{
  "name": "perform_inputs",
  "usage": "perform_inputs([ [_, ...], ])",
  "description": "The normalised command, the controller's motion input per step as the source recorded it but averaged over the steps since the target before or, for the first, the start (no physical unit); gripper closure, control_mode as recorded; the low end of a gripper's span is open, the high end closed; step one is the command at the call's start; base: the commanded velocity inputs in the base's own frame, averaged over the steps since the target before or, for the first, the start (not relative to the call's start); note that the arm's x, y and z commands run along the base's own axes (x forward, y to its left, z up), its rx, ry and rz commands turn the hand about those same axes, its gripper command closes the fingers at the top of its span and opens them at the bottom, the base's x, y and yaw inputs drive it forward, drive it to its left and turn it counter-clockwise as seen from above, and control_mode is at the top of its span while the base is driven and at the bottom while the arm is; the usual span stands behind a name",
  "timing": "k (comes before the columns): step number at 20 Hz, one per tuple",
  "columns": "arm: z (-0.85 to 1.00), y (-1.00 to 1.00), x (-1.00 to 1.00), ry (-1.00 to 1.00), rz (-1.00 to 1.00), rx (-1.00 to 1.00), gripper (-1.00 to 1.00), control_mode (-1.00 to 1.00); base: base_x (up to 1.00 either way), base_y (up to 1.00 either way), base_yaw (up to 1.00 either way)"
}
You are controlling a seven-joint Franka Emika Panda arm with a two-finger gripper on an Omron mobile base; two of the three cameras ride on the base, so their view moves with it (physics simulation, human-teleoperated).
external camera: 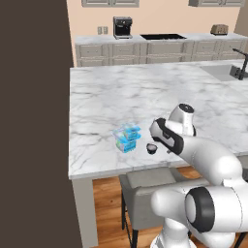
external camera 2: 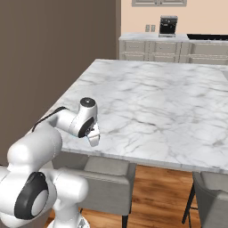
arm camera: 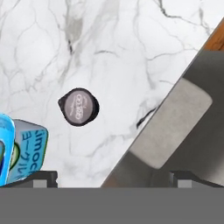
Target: Stack the yogurt containers by placing the smaller containers on top of the larger containers.
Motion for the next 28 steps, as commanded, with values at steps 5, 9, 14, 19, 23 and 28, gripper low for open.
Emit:
perform_inputs([
  [5,-0.14,-0.01,0.05,0.0,0.0,0.0,-1.0,-1.0,0.0,0.0,0.0],
  [9,-0.12,0.0,0.06,0.0,0.0,0.0,-1.0,-1.0,0.0,0.0,0.0],
  [14,-0.08,-0.01,0.05,0.0,0.0,0.0,-1.0,-1.0,0.0,0.0,0.0],
  [19,-0.07,-0.01,0.05,0.0,0.0,0.0,-1.0,-1.0,0.0,0.0,0.0],
  [23,-0.05,0.0,0.11,0.0,0.0,0.0,-1.0,-1.0,0.0,0.0,0.0],
  [28,-0.05,0.0,0.1,0.0,0.0,0.0,-1.0,-1.0,0.0,0.0,0.0],
])
